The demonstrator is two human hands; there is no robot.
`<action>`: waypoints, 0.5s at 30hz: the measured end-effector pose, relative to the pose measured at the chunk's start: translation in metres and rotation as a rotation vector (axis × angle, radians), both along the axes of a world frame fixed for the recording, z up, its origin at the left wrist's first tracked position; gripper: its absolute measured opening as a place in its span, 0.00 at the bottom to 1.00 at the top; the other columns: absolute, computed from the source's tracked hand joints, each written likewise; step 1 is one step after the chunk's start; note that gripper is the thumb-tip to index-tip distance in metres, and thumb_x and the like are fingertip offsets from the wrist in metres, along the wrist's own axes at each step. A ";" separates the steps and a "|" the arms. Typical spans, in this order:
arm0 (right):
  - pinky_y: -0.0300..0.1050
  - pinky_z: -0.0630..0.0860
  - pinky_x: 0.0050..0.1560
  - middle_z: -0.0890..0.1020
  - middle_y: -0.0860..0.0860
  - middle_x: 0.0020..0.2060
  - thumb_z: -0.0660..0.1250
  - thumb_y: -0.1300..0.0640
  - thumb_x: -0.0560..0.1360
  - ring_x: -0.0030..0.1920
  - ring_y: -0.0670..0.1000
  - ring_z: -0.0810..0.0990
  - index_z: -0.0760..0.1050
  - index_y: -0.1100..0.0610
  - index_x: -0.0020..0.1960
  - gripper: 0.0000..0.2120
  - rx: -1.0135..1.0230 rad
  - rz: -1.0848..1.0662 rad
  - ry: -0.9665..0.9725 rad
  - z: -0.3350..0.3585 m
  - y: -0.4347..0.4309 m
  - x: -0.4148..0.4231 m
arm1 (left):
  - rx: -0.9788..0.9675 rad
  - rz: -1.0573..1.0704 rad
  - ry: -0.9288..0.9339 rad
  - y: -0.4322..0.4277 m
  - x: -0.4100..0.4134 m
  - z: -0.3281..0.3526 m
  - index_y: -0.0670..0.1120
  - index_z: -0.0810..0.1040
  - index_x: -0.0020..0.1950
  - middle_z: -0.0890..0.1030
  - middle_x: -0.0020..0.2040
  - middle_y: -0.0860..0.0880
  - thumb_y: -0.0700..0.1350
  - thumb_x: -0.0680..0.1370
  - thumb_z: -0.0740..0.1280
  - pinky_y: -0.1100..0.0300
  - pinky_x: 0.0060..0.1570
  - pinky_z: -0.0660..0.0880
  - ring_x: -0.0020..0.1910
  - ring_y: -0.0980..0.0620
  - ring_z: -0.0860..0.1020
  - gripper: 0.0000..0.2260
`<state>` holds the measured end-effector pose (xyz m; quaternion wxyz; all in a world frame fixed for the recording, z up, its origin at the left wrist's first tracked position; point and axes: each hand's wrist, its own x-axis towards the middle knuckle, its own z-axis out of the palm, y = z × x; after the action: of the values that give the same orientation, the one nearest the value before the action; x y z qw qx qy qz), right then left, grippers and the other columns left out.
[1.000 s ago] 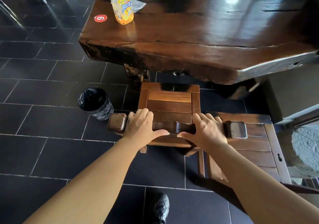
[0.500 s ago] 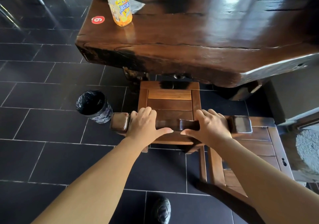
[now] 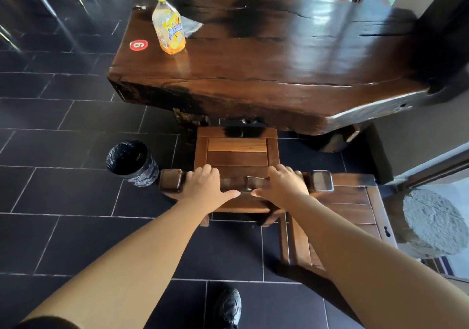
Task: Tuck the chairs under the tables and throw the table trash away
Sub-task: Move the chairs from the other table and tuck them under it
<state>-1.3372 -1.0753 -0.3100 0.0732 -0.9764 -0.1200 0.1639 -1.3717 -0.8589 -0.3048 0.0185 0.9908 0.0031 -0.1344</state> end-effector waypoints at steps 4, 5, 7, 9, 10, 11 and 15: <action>0.57 0.65 0.72 0.75 0.52 0.64 0.68 0.37 0.74 0.67 0.56 0.72 0.72 0.52 0.64 0.26 0.059 -0.018 0.046 0.028 -0.004 -0.032 | -0.079 -0.010 0.077 -0.002 -0.032 0.022 0.49 0.69 0.70 0.72 0.68 0.50 0.67 0.73 0.65 0.45 0.70 0.65 0.69 0.47 0.69 0.32; 0.57 0.68 0.71 0.75 0.52 0.65 0.68 0.37 0.74 0.67 0.56 0.72 0.72 0.52 0.66 0.27 0.066 -0.022 0.047 0.037 -0.008 -0.044 | -0.112 -0.014 0.086 -0.004 -0.042 0.028 0.49 0.68 0.72 0.71 0.70 0.50 0.65 0.74 0.66 0.46 0.68 0.66 0.69 0.47 0.69 0.32; 0.57 0.72 0.66 0.74 0.53 0.65 0.68 0.38 0.74 0.67 0.57 0.72 0.70 0.53 0.68 0.28 0.073 -0.027 0.069 0.056 -0.016 -0.067 | -0.173 -0.014 0.106 -0.011 -0.063 0.043 0.49 0.66 0.74 0.70 0.71 0.50 0.61 0.74 0.68 0.47 0.66 0.69 0.69 0.47 0.69 0.32; 0.58 0.74 0.65 0.73 0.54 0.67 0.68 0.40 0.75 0.68 0.58 0.71 0.68 0.53 0.70 0.29 0.076 -0.009 0.100 0.074 -0.023 -0.090 | -0.212 -0.017 0.105 -0.020 -0.085 0.060 0.48 0.65 0.74 0.70 0.72 0.50 0.59 0.75 0.69 0.48 0.65 0.71 0.69 0.48 0.70 0.32; 0.59 0.74 0.65 0.72 0.55 0.68 0.68 0.41 0.75 0.68 0.58 0.71 0.67 0.53 0.72 0.30 0.082 0.008 0.114 0.082 -0.026 -0.101 | -0.227 -0.021 0.105 -0.025 -0.096 0.068 0.48 0.65 0.75 0.70 0.72 0.50 0.58 0.75 0.69 0.49 0.65 0.71 0.69 0.48 0.70 0.31; 0.59 0.74 0.65 0.72 0.55 0.68 0.68 0.41 0.75 0.68 0.58 0.72 0.66 0.53 0.72 0.31 0.087 0.015 0.126 0.090 -0.029 -0.111 | -0.235 -0.027 0.102 -0.030 -0.105 0.075 0.48 0.65 0.75 0.69 0.72 0.50 0.57 0.76 0.69 0.49 0.64 0.72 0.69 0.48 0.70 0.31; 0.58 0.76 0.62 0.75 0.54 0.63 0.67 0.40 0.74 0.65 0.57 0.74 0.67 0.53 0.70 0.29 0.087 0.011 0.136 0.105 -0.040 -0.140 | -0.224 -0.055 0.096 -0.050 -0.129 0.097 0.49 0.65 0.74 0.70 0.71 0.51 0.57 0.76 0.67 0.45 0.65 0.71 0.67 0.47 0.72 0.29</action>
<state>-1.4774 -1.1149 -0.2052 0.1225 -0.9582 -0.1270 0.2250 -1.5006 -0.9086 -0.2077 0.1252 0.9747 -0.0381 -0.1814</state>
